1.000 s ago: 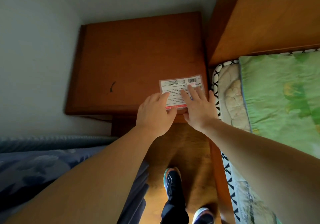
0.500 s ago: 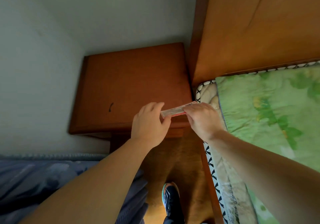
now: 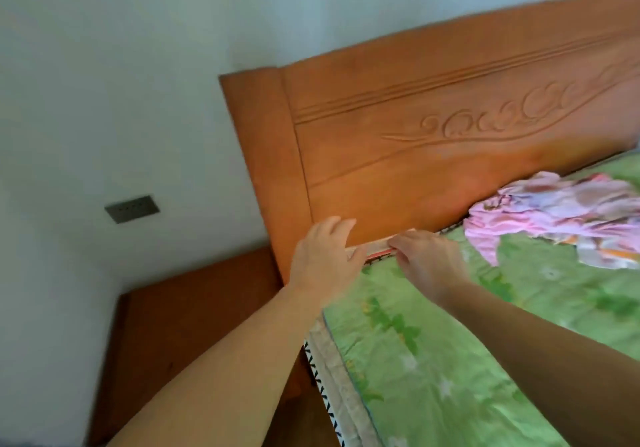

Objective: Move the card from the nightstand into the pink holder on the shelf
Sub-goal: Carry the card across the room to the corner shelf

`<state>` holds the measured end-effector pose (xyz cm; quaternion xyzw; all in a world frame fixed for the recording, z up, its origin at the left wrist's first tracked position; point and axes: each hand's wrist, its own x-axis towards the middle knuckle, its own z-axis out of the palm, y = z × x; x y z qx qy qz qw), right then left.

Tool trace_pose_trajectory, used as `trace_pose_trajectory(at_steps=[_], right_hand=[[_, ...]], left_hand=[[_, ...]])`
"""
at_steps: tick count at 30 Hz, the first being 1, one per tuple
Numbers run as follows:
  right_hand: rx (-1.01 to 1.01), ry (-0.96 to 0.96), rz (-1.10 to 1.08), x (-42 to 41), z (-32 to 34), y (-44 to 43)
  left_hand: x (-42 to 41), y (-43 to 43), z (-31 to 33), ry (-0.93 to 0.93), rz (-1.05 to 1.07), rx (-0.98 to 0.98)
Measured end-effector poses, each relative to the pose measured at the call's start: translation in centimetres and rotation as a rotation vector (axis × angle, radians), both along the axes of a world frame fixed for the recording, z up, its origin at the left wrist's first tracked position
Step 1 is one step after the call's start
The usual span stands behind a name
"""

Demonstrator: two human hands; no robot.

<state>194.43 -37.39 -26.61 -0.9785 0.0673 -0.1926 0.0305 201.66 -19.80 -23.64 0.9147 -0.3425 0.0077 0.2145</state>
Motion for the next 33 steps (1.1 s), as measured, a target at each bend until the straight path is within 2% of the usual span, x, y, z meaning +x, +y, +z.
trace_pose_trajectory(at_steps=[7,12,16,24,33], right_hand=[[-0.137,-0.108,-0.314,-11.1,9.3,-6.7],[-0.242,-0.153,-0.521,-20.0,12.0,-8.9],[-0.275,-0.165,-0.739,-29.2,12.7,-8.8],[-0.348,-0.107,-1.187,-52.0,14.9,-2.6],[-0.357,-0.063,-1.619,-80.2,14.9,11.5]], left_hand=[[-5.6,-9.5,7.9,-0.067,-0.276,0.014],[-10.3,-16.2,10.3,-0.104,-0.537,-0.024],[-17.0,-21.0,10.9,-0.067,-0.754,-0.141],[-38.2,-24.2,13.6,-0.087,-1.162,-0.128],[-68.0,-17.1,14.2,-0.087,-1.527,-0.144]])
